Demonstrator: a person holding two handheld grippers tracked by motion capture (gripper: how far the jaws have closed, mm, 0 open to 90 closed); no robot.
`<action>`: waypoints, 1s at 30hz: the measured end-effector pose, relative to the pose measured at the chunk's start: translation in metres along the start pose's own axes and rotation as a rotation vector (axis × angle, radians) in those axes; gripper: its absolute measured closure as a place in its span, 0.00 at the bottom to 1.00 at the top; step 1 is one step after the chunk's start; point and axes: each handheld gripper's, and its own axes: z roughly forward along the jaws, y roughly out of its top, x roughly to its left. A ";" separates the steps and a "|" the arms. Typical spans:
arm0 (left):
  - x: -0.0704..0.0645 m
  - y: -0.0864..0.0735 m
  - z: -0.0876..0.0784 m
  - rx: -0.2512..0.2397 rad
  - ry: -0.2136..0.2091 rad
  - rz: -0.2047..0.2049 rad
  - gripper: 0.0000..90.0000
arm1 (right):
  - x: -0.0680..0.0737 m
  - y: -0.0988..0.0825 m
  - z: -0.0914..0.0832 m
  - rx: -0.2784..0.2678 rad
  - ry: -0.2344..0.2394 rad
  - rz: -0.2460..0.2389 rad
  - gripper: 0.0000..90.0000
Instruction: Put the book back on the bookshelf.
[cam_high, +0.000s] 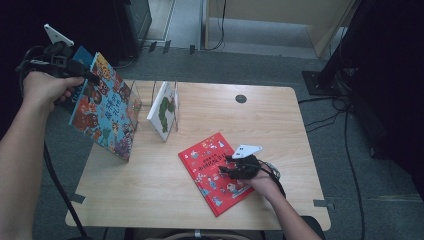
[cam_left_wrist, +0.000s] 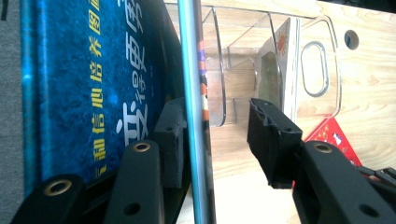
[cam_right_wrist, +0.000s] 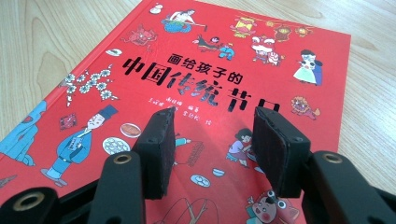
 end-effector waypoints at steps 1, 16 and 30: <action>0.001 0.000 -0.003 -0.009 -0.005 -0.004 0.62 | 0.000 0.000 0.000 -0.001 0.000 0.000 0.55; 0.003 -0.022 -0.037 -0.111 -0.080 0.037 0.57 | -0.001 0.000 0.000 0.001 0.010 0.016 0.54; -0.028 -0.051 -0.017 -0.146 -0.092 0.122 0.54 | -0.002 0.000 -0.002 0.014 0.014 0.031 0.51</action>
